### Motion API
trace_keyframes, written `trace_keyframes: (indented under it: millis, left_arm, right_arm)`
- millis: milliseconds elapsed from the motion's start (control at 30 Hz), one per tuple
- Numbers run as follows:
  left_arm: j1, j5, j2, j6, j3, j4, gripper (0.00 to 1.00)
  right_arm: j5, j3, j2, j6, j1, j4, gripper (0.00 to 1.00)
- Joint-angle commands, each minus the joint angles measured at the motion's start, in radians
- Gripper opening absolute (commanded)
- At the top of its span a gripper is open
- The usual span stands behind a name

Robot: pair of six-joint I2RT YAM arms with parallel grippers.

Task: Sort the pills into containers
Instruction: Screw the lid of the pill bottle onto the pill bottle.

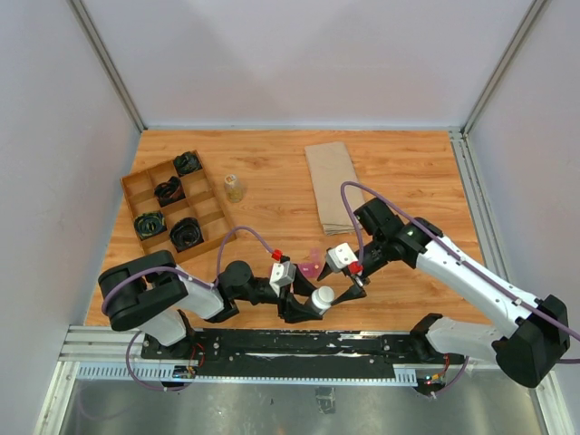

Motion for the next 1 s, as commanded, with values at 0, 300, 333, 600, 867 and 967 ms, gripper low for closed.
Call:
trace_keyframes:
  millis: [0, 300, 333, 600, 867, 967]
  left_arm:
    - [0.003, 0.019, 0.008, -0.010, 0.024, 0.071, 0.00]
    - [0.004, 0.010, 0.005, -0.007, 0.019, 0.065, 0.00]
    - [0.003, 0.006, 0.001, -0.006, 0.019, 0.061, 0.00]
    - [0.002, -0.108, -0.059, 0.032, -0.002, 0.040, 0.00]
    - [0.002, -0.289, -0.201, 0.128, -0.006, -0.052, 0.00]
    - [-0.002, -0.415, -0.243, 0.158, -0.014, -0.046, 0.00]
  right_arm:
    - [0.043, -0.020, -0.004, 0.038, 0.032, 0.036, 0.62]
    - [0.026, -0.009, 0.003, 0.050, 0.050, 0.026, 0.54]
    - [0.024, -0.007, 0.003, 0.049, 0.049, 0.023, 0.53]
    - [0.048, 0.025, 0.042, 0.145, 0.052, 0.033, 0.47]
    - [0.123, 0.076, 0.108, 0.289, 0.052, 0.059, 0.34]
    - [0.212, 0.069, 0.120, 0.411, 0.053, 0.143, 0.28]
